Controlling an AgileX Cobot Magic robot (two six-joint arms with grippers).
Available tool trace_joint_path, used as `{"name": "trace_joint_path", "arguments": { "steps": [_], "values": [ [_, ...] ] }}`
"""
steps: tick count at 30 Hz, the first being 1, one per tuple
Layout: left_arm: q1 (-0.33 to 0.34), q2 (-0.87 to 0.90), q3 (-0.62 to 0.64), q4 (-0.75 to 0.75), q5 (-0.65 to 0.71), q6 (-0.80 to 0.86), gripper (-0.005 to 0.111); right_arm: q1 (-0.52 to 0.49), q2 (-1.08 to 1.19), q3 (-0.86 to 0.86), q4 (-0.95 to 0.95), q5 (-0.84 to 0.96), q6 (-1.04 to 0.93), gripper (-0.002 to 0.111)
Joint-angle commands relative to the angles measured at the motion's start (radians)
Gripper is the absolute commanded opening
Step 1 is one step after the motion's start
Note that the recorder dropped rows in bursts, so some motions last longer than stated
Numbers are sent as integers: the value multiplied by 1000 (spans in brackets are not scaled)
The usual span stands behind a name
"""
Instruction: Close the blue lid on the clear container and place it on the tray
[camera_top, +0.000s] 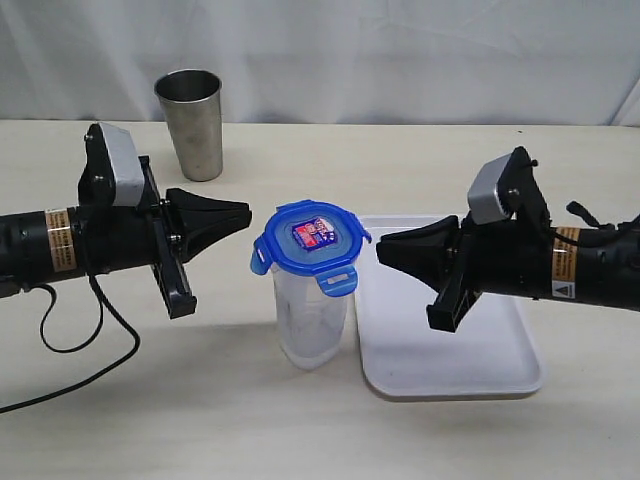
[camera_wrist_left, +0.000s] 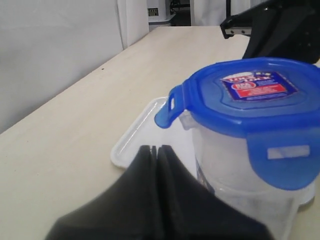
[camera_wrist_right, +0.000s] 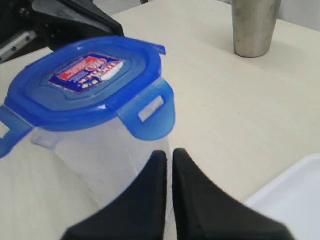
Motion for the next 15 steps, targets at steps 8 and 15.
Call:
{"name": "trace_joint_path", "arguments": {
  "steps": [8,15],
  "values": [
    [-7,-41,3,146,52,-108,0,2,0,-4,-6,29,3,5],
    [-7,-41,3,190,46,-132,0,2,0,-4,-6,29,3,5]
  ]
}}
